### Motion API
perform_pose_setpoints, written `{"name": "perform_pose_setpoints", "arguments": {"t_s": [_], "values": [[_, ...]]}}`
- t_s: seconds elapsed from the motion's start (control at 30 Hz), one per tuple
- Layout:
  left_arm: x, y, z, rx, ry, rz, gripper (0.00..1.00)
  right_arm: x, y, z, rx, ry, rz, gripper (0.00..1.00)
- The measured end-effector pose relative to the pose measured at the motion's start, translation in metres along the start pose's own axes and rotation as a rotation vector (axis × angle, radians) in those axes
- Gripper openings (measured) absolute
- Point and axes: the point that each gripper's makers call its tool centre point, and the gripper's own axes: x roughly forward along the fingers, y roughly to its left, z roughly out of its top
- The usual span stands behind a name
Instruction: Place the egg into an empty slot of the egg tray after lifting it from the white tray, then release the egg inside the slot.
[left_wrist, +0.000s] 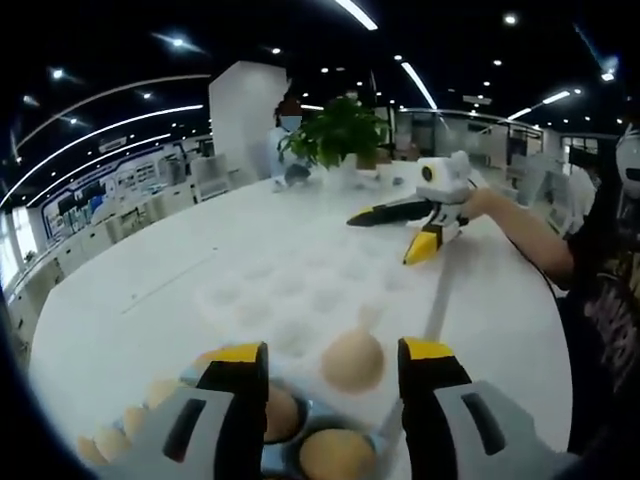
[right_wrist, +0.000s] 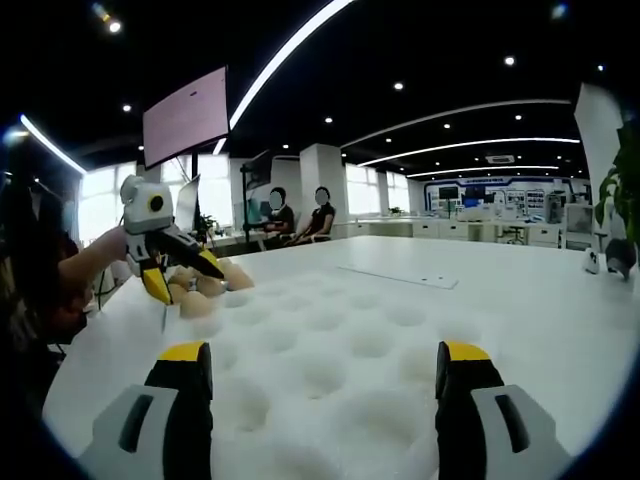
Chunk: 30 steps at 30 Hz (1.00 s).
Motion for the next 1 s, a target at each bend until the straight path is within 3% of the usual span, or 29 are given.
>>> {"name": "perform_pose_setpoints", "arguments": {"t_s": [0.17, 0.43, 0.6, 0.9, 1.0], "values": [[0.005, -0.007, 0.002, -0.004, -0.008, -0.019, 0.49, 0.000, 0.000, 0.000, 0.000, 0.000, 0.000, 0.96], [0.016, -0.012, -0.010, 0.028, 0.047, -0.033, 0.42, 0.000, 0.000, 0.001, 0.001, -0.002, 0.001, 0.96], [0.018, -0.015, -0.009, -0.023, 0.041, -0.063, 0.33, 0.001, 0.000, 0.001, 0.001, -0.003, 0.001, 0.96], [0.020, -0.009, -0.009, -0.086, 0.038, -0.048, 0.29, 0.001, -0.001, 0.001, 0.002, -0.005, 0.001, 0.96], [0.020, -0.010, -0.008, -0.069, 0.046, -0.042, 0.28, 0.000, -0.001, 0.001, 0.001, -0.004, 0.000, 0.96]]}}
